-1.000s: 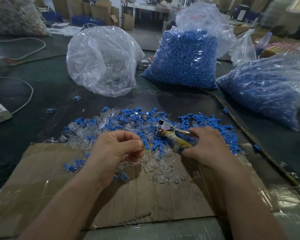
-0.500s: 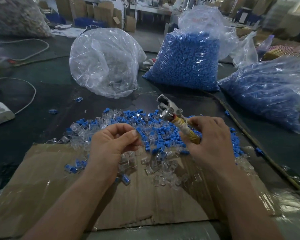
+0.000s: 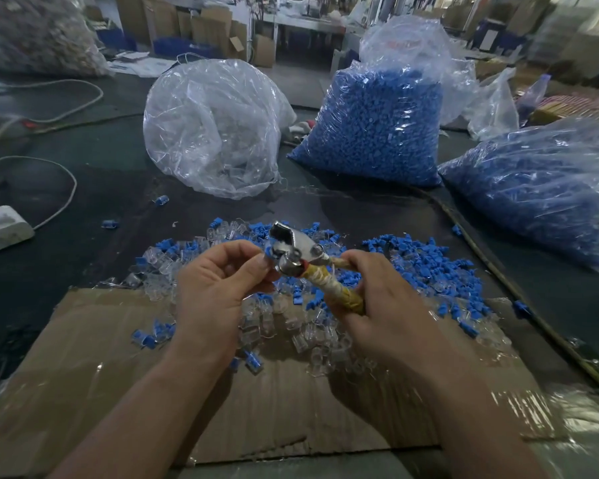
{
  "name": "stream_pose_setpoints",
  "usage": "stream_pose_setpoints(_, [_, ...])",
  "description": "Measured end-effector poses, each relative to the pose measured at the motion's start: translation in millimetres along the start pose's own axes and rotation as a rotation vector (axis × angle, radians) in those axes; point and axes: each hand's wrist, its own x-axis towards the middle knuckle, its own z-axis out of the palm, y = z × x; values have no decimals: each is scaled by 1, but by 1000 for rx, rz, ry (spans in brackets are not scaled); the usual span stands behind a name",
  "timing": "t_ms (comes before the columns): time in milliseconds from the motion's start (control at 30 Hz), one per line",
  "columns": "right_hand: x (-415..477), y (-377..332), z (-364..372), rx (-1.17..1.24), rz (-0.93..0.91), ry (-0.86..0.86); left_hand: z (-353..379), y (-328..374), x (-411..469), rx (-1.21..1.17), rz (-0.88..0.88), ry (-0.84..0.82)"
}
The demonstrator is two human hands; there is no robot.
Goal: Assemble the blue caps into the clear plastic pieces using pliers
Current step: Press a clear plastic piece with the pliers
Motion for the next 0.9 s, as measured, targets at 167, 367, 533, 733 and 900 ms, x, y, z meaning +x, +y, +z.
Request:
stream_pose_setpoints(167, [0, -1, 1, 18, 6, -14, 0, -1, 0, 19, 18, 23])
stream_pose_setpoints(367, [-1, -2, -4, -37, -16, 16, 0, 0, -1, 40, 38, -1])
stream_pose_setpoints(533, [-1, -6, -8, -116, -32, 56, 2, 1, -4, 30, 35, -2])
stream_pose_setpoints(733, [-3, -8, -7, -19, -2, -23, 2, 3, -6, 51, 50, 9])
stream_pose_setpoints(900, [-2, -10, -5, 16, 12, -11, 2, 4, -7, 71, 49, 15])
